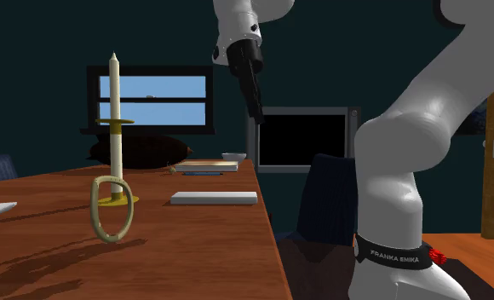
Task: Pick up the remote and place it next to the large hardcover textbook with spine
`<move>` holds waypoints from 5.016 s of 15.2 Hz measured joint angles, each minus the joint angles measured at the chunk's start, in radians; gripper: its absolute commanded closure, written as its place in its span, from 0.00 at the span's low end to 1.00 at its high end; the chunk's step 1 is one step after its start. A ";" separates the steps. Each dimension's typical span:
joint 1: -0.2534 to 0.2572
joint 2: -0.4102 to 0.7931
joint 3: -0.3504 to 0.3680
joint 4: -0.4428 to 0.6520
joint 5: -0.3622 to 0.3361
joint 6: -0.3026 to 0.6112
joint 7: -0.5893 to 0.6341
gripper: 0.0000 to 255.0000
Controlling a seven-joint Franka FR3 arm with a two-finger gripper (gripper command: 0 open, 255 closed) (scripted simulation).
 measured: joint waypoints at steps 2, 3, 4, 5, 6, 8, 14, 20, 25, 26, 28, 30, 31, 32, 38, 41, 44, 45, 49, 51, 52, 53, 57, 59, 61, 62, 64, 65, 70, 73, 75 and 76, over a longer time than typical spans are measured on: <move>-0.001 0.002 0.001 -0.011 -0.003 0.019 -0.002 0.00; -0.005 0.007 -0.001 -0.027 -0.009 0.051 -0.007 0.00; -0.007 0.013 0.001 -0.050 -0.013 0.091 -0.009 0.00; -0.012 0.020 -0.001 -0.072 -0.021 0.135 -0.016 0.00; -0.013 0.033 0.003 -0.096 -0.024 0.185 -0.016 0.00; -0.023 0.069 0.002 -0.126 -0.039 0.281 -0.025 0.00; -0.055 0.192 -0.003 -0.207 -0.082 0.579 -0.043 0.00; -0.067 0.293 0.003 -0.251 -0.099 0.770 -0.036 0.00; -0.069 0.338 0.005 -0.279 -0.102 0.844 -0.034 0.00; -0.069 0.340 0.004 -0.282 -0.102 0.849 -0.035 0.00; -0.070 0.341 0.004 -0.283 -0.102 0.852 -0.035 0.00; -0.070 0.341 0.004 -0.283 -0.102 0.852 -0.035 0.00; -0.070 0.341 0.004 -0.283 -0.102 0.852 -0.035 1.00; -0.070 0.341 0.003 -0.283 -0.103 0.852 -0.036 1.00; -0.070 0.340 0.004 -0.283 -0.103 0.852 -0.036 1.00; -0.070 0.340 0.004 -0.283 -0.102 0.852 -0.036 1.00; -0.070 0.320 0.002 -0.270 -0.102 0.818 -0.038 1.00; -0.069 0.309 0.002 -0.265 -0.101 0.802 -0.037 1.00; -0.068 0.278 0.001 -0.232 -0.100 0.738 -0.039 1.00; -0.068 0.264 0.000 -0.215 -0.100 0.707 -0.039 1.00; -0.067 0.256 0.000 -0.207 -0.099 0.691 -0.039 1.00; -0.068 0.248 -0.002 -0.198 -0.100 0.675 -0.041 1.00; -0.069 0.227 -0.004 -0.159 -0.100 0.614 -0.044 1.00; -0.068 0.213 -0.004 -0.141 -0.100 0.582 -0.044 1.00; -0.068 0.204 -0.005 -0.123 -0.100 0.555 -0.044 1.00; -0.073 0.217 -0.012 -0.107 -0.104 0.553 -0.053 1.00; -0.088 0.262 -0.033 -0.075 -0.117 0.565 -0.080 1.00; -0.098 0.285 -0.049 -0.052 -0.125 0.565 -0.100 1.00; -0.140 0.423 -0.119 0.077 -0.151 0.577 -0.195 1.00; -0.156 0.523 -0.151 0.165 -0.152 0.589 -0.244 1.00; -0.169 0.583 -0.173 0.230 -0.150 0.586 -0.281 1.00; -0.177 0.614 -0.185 0.261 -0.148 0.586 -0.301 1.00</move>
